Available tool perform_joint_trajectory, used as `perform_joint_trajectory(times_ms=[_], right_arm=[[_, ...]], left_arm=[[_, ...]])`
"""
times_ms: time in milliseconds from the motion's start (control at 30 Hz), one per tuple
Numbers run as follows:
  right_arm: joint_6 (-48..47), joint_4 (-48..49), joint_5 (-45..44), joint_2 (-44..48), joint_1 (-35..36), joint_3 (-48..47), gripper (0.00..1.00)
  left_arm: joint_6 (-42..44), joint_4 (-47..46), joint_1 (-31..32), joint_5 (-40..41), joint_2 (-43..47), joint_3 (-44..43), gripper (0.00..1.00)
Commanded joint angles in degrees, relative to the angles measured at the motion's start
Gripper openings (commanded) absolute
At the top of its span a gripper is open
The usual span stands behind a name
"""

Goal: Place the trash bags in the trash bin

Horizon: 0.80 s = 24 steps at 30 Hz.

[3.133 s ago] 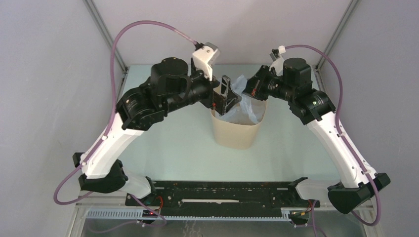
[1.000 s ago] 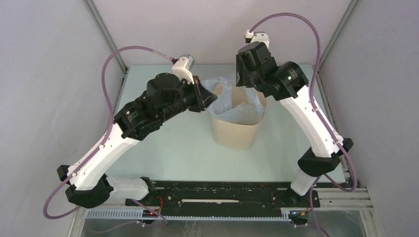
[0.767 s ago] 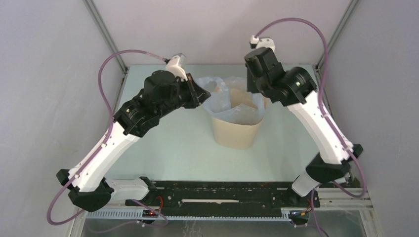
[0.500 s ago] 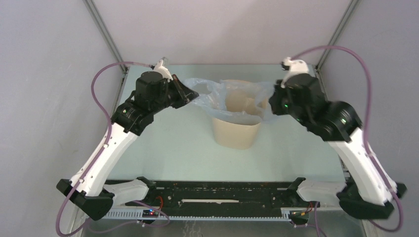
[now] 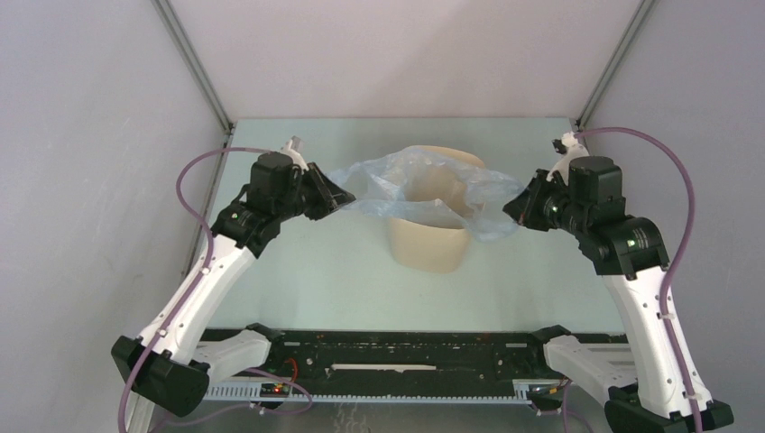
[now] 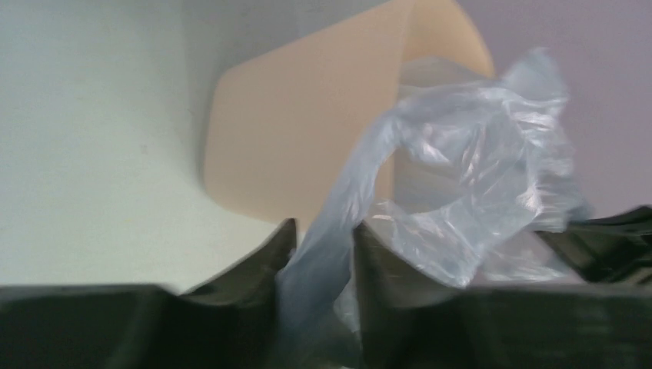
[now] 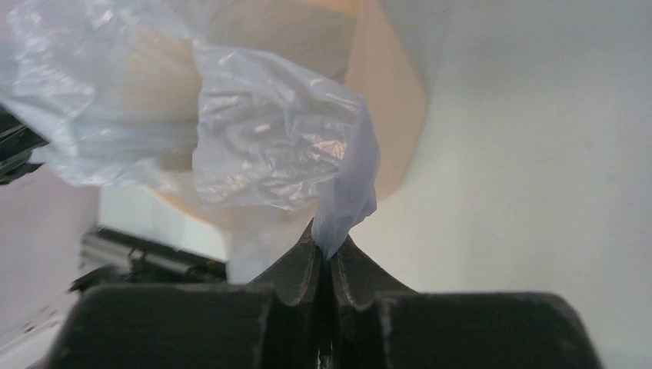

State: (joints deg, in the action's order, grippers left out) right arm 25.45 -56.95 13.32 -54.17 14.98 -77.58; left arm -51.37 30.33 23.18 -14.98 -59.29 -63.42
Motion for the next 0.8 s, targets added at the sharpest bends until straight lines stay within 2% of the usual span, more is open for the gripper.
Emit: perform_joint_trajectory(times_ms=[0, 67, 133, 300, 367, 467, 633, 767], right_arm=[[5.50, 4.10, 7.59, 1.94, -0.14, -0.58, 0.19], [7.16, 5.17, 8.44, 2.14, -0.04, -0.55, 0.24], [8.36, 5.44, 8.50, 2.24, 0.12, -0.58, 0.35], [9.07, 3.26, 5.78, 2.25, 1.78, -0.58, 0.65], [9.49, 1.82, 2.26, 2.30, 3.84, -0.55, 0.74], [13.24, 0.07, -5.49, 2.08, 8.49, -0.44, 0.80], [22.02, 1.57, -16.29, 1.52, 15.95, 1.22, 0.82], [26.19, 1.28, -24.07, -0.49, 17.51, 1.85, 0.78]], left_arm=[[-6.72, -6.76, 1.69, -3.19, 6.54, 1.78, 0.73], [-9.14, -7.67, 3.41, -3.31, 8.16, 3.11, 0.86], [-11.40, -9.14, 5.55, -3.38, 9.27, 4.59, 0.92], [-14.53, -12.14, 9.54, -2.53, 7.93, 6.65, 0.96], [-14.96, -12.97, 9.71, -2.32, 6.52, 6.53, 0.91], [-13.86, -12.73, 9.64, -0.19, 5.62, 6.18, 0.80], [-12.05, -12.40, 9.67, 0.67, 3.01, 4.64, 0.61], [-11.13, -12.32, 9.63, 1.12, 1.85, 4.41, 0.44]])
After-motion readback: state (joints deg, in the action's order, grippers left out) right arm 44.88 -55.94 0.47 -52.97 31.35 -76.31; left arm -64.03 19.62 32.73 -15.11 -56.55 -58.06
